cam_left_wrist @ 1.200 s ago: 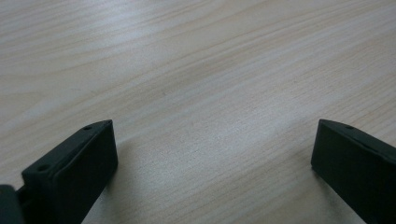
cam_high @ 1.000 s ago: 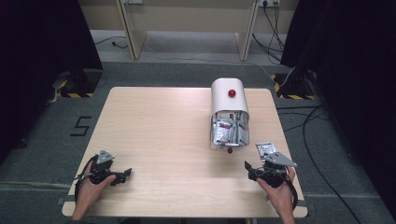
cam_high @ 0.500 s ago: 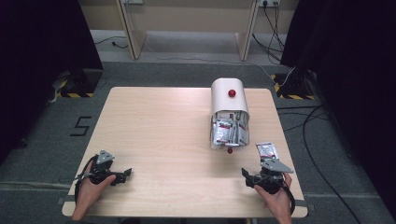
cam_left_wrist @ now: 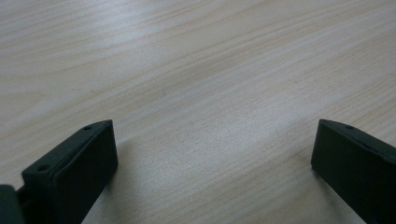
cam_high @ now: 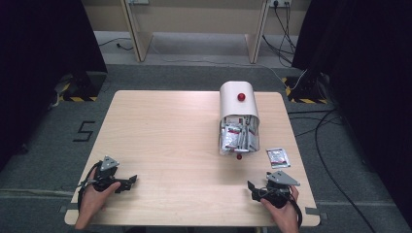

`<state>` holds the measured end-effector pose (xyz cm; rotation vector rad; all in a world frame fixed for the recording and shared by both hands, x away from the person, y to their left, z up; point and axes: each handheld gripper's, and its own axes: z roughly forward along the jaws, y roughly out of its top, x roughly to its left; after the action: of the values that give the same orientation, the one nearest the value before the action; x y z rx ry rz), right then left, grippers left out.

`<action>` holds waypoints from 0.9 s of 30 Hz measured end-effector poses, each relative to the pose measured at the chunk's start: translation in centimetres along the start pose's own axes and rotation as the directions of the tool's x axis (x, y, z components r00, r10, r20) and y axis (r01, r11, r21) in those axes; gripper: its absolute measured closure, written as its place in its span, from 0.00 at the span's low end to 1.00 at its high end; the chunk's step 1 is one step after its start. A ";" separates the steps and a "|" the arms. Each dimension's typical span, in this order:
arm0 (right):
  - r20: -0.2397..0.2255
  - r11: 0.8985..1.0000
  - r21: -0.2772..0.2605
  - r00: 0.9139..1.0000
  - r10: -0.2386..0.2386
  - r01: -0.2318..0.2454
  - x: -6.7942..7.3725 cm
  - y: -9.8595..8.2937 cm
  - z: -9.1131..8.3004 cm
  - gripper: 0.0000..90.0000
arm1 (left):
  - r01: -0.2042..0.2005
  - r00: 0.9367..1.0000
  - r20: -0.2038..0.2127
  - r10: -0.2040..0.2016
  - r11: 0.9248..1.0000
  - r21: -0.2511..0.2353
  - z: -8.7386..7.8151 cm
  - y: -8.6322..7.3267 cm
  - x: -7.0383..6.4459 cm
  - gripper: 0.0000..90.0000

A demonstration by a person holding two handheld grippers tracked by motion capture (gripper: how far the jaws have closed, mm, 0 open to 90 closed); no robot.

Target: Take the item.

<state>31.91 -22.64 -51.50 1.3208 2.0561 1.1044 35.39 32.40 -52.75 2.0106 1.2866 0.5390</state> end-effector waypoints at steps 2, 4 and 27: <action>-0.003 1.000 0.006 1.000 0.000 0.000 0.0 -0.1 -0.2 0.18 | 0.000 1.000 0.000 0.000 1.000 0.000 0.0 0.0 0.0 0.00; -0.004 1.000 0.015 1.000 0.006 -0.006 0.0 -0.3 -0.3 0.18 | 0.000 1.000 0.000 0.000 1.000 0.000 0.0 0.0 0.0 0.00; 0.015 1.000 0.002 1.000 -0.016 0.016 1.5 -1.9 -2.0 0.18 | 0.003 1.000 -0.003 -0.003 1.000 0.001 -0.1 0.0 0.0 0.00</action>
<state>28.76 -22.46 -51.82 1.3076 2.0536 1.0829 35.31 32.41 -52.75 2.0086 1.2918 0.5397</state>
